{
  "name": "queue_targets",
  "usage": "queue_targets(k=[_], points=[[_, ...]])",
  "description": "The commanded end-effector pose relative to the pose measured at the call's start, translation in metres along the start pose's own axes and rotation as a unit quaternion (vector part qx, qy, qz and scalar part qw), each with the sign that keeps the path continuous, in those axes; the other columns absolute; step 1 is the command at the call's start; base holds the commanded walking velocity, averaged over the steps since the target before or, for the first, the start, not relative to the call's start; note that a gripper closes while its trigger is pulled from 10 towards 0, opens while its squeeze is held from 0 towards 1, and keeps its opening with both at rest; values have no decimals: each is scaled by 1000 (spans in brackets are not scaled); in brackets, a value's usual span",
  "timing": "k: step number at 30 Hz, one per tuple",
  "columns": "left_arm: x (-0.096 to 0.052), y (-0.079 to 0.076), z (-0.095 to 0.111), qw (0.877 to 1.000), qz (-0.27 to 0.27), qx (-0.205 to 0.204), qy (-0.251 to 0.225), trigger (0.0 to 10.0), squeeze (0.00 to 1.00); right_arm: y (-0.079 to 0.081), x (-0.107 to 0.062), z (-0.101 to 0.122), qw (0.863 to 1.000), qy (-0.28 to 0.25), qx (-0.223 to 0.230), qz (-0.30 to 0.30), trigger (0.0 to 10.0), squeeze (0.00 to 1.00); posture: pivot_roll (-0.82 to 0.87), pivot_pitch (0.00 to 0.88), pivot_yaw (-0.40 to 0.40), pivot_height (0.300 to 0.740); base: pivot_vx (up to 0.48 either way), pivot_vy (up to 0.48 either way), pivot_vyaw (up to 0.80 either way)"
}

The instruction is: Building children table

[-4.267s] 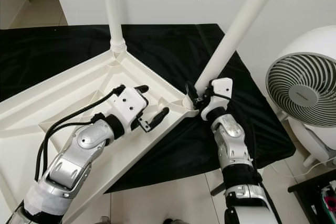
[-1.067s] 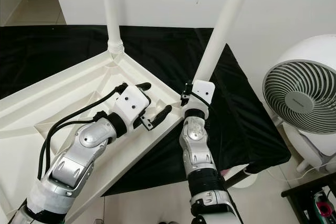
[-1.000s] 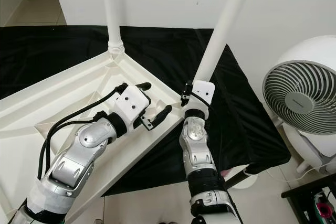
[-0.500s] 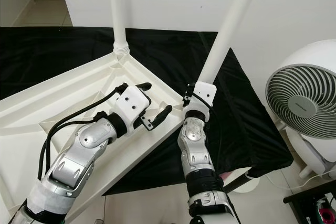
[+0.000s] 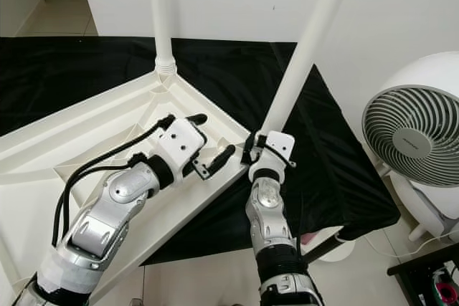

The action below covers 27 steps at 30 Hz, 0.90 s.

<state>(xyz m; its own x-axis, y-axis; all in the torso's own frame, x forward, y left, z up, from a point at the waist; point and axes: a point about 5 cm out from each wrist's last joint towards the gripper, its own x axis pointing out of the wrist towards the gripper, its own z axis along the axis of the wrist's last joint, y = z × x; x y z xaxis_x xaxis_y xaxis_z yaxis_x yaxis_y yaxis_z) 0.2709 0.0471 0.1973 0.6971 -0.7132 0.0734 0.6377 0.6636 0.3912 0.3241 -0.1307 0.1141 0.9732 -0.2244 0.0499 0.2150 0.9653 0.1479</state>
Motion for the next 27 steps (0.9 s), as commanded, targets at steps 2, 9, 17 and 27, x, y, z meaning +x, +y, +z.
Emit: queue_targets(k=[2, 9, 17, 27], points=[[1, -4, 2, 1000, -2, 1, -5, 10000, 0, -7, 0, 2, 1000, -12, -9, 7, 10000, 1000, 179, 51, -72, 740, 0, 0, 0], [1, -6, 2, 1000, -5, -2, -5, 10000, 0, -22, 16, 21, 996, -47, -33, 68, 10000, 0, 175, 56, -73, 740, 0, 0, 0], [2, -7, 2, 1000, -6, -3, -6, 10000, 0, -31, 30, 42, 988, -71, -45, 130, 10000, 0, 169, 62, -72, 740, 0, 0, 0], [2, -8, 2, 1000, -5, -5, -7, 10000, 0, -42, 42, 65, 976, -90, -51, 191, 0, 0, 161, 71, -76, 740, 0, 0, 0]])
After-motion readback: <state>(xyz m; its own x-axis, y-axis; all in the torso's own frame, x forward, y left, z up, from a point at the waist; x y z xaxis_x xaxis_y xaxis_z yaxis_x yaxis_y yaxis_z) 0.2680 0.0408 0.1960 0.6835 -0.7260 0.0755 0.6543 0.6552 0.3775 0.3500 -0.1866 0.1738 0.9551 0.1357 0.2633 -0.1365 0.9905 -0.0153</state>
